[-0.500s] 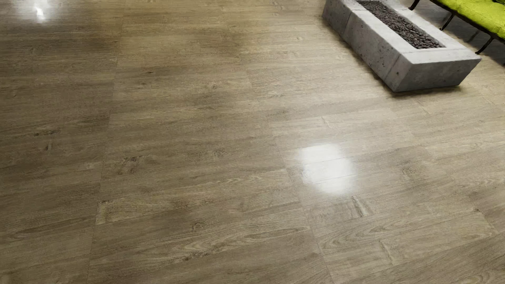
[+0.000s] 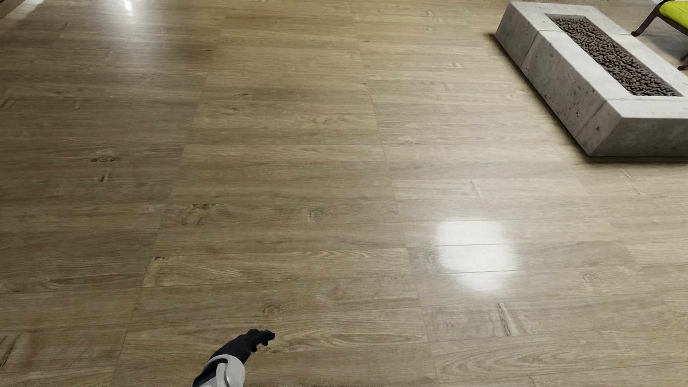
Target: Turn around
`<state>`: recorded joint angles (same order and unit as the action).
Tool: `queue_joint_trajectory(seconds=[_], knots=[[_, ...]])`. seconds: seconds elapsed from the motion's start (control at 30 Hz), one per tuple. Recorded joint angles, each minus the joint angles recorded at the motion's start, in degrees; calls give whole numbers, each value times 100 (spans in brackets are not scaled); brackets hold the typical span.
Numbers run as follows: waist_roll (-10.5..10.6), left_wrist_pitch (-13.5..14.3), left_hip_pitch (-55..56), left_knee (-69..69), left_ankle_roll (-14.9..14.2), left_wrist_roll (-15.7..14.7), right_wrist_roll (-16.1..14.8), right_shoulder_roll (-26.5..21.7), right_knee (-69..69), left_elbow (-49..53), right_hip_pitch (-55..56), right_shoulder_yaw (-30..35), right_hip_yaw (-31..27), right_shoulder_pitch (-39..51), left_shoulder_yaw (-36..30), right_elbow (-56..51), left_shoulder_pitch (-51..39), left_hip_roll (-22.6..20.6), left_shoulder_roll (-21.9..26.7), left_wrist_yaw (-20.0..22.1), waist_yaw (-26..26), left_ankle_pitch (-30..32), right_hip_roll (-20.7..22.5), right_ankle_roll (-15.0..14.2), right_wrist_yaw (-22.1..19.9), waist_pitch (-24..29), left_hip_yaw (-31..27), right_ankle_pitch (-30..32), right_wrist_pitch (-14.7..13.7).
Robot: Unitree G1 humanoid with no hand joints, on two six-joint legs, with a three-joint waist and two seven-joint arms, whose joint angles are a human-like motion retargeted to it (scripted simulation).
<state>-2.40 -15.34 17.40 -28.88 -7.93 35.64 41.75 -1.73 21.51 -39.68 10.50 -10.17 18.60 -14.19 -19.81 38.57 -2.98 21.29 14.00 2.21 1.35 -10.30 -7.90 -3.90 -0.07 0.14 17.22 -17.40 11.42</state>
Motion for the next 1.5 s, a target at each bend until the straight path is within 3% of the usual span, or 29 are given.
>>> queue_joint_trajectory(seconds=[0.07, 0.13, 0.2, 0.23, 0.37, 0.43, 0.5, 0.63, 0.77, 0.87, 0.93, 1.0, 1.1, 1.17, 1.23, 1.33, 1.37, 1.4, 1.47, 1.5], knots=[[156, -411, 299, -380, 10, -8, -24, -18, -33, -569, -34, 53, 110, 90, 108, -58, 162, 259, -63, -172, -12, 114, 232, 92, -59, 49, -230, -54, -3], [292, -909, 478, -629, 364, -228, -10, -176, -1, -1326, 31, 122, 82, 100, 392, -82, 288, 340, -214, -46, -44, 100, 347, 138, -69, 81, -389, -84, -48], [385, -1071, 554, -576, -8, -247, -42, -367, 17, -1681, 129, 125, -72, 189, 344, 0, 663, -173, -242, -245, -85, -359, 386, 139, -34, 82, -1237, -78, -59], [425, -1009, 452, -348, 97, -232, -50, -425, -2, -1665, 166, 70, -139, 241, 256, 52, 907, -453, -294, -375, -80, -406, 379, 128, -55, 67, -1509, -61, -58], [539, -844, 37, 464, -14, -691, -369, -305, -162, -1445, 207, -611, -296, 173, 679, 71, 1729, -549, -629, -455, -52, -201, 279, 53, -407, -13, -1126, 35, 4], [527, -943, 51, 537, -26, -498, -485, -62, -187, -1530, 181, -830, -211, -11, 483, 135, 1609, -673, -684, -645, -34, -163, 157, -6, -598, -29, -1173, 43, 21], [506, -902, 147, 437, 19, -254, -448, 102, -214, -1499, 120, -810, -72, -214, 286, 300, 1313, -825, -521, -826, -1, -200, 7, -96, -372, -32, -1283, 63, 18], [458, -797, 190, 124, 224, -190, 17, 180, -118, -1050, 115, -442, -137, -306, 541, 560, 756, -1049, -522, -166, 33, -387, -273, -332, 264, 12, -1199, 131, 313], [375, -446, 87, -159, 482, -197, 129, 17, 277, -440, 623, -419, -1005, -125, 700, 231, 539, -1011, -489, 273, 44, -639, -379, -549, 217, 110, -390, 258, 156], [221, -362, -15, -311, 657, -286, 22, -116, 527, -177, 1218, -188, -1920, -9, 791, -452, 505, -844, -335, 290, 94, -788, -223, -683, -94, 226, 546, 508, -219], [100, -373, -61, -289, 764, -288, -110, -211, 68, -279, 1389, -2, -2195, -58, 686, -908, 376, -637, -84, 238, 104, -763, -25, -661, -132, 292, 1192, 840, -494], [-7, -506, -78, -132, 857, -194, -145, -227, -551, -698, 1323, 72, -1225, -152, 351, -1145, 92, -448, 213, 19, 63, -599, -178, -847, -114, 302, 1755, 831, -514], [-80, -785, -170, 277, 949, 112, -57, -304, 232, -1442, 1032, 45, 93, -233, -281, -961, -418, -293, 490, -491, 69, -266, -603, -235, -24, 270, 2318, 554, -243], [-99, -795, -236, 513, 996, 299, -16, -358, 1129, -1589, 678, -121, 449, -288, -569, -641, -639, -283, 533, -532, 69, -72, -978, -134, 61, 214, 2558, 258, 4], [-127, -694, -244, 578, 1032, 130, -82, -331, 1710, -1320, 224, -348, 753, -288, -356, -218, -591, -201, 504, -189, 26, 69, -1353, 235, 75, 132, 2792, 23, 237], [-221, -325, -295, 584, 1040, -477, 46, -329, 1517, -557, -846, -375, 2443, -168, 410, 424, -56, 47, 384, 416, -115, 299, -2126, 990, 360, -18, 3355, 71, 459], [-259, -240, -358, 626, 1027, -608, 128, -340, 1187, -347, -1183, -310, 3067, -111, 624, 536, 163, 159, 341, 536, -156, 413, -2229, 851, 522, -61, 3603, 698, 444], [-298, -202, -424, 648, 1009, -700, 230, -366, 793, -192, -1339, -215, 3332, -50, 825, 572, 383, 291, 286, 641, -166, 539, -2153, -136, 690, -88, 3858, 744, 364], [-365, -320, -565, 639, 952, -786, 325, -405, 290, -148, -1163, -104, 3007, 82, 1143, 402, 747, 660, 155, 696, -110, 831, -1773, -651, 831, -104, 4409, -169, 169], [-362, -420, -710, 719, 941, -748, 299, -358, 190, -269, -1015, -59, 2712, 135, 1190, 257, 882, 921, 139, 643, -67, 1021, -1497, -692, 763, -96, 4690, -320, 53]])
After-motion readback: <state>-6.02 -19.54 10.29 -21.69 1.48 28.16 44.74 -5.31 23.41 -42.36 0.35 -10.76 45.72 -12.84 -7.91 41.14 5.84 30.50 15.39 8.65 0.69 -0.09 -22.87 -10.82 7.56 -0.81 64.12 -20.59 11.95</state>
